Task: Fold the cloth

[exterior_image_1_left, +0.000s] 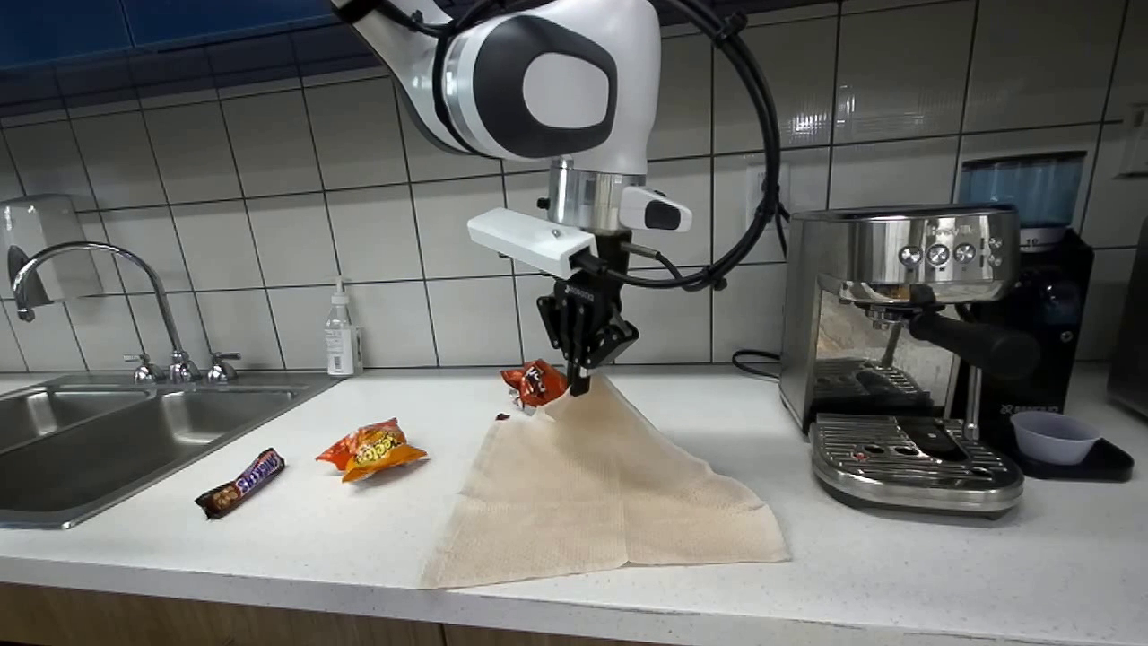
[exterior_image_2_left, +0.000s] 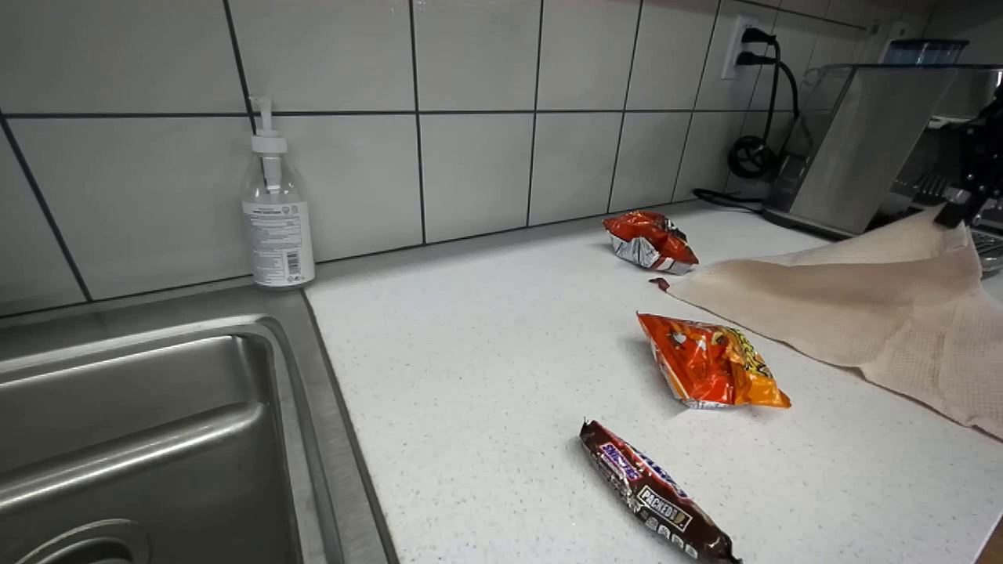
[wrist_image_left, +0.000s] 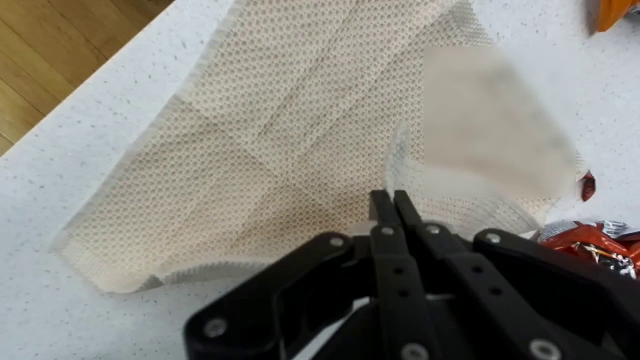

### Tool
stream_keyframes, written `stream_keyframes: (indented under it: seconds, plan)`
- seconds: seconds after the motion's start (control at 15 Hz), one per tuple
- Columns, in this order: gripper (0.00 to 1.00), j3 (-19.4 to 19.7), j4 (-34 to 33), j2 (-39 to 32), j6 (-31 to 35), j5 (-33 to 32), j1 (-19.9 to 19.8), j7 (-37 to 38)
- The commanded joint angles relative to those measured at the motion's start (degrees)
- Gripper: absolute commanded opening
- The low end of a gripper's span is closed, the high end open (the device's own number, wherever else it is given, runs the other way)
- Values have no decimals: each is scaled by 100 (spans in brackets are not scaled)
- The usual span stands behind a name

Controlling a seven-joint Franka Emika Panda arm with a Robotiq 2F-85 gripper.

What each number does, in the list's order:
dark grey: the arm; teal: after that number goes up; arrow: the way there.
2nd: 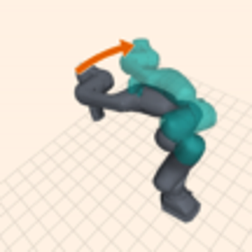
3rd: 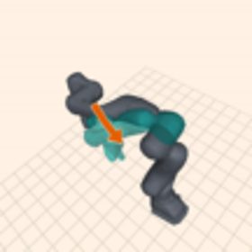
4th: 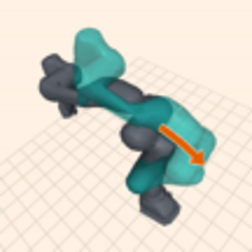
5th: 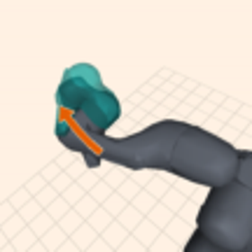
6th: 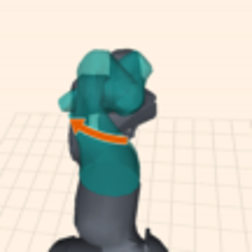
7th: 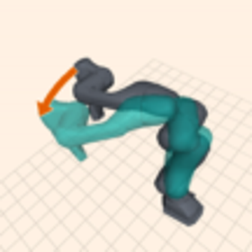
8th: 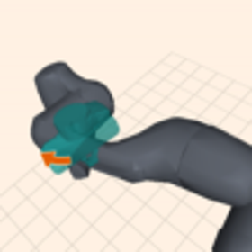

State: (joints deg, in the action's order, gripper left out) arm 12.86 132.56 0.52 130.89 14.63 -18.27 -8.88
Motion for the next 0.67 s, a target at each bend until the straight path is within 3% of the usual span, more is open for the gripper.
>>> stream_keyframes:
  seconds: [0.0, 0.6]
  plan:
    - [1, 112, 323, 463, -222, -10, 116, -95]
    - [1, 114, 944, 1102, -216, -146, 290, 31]
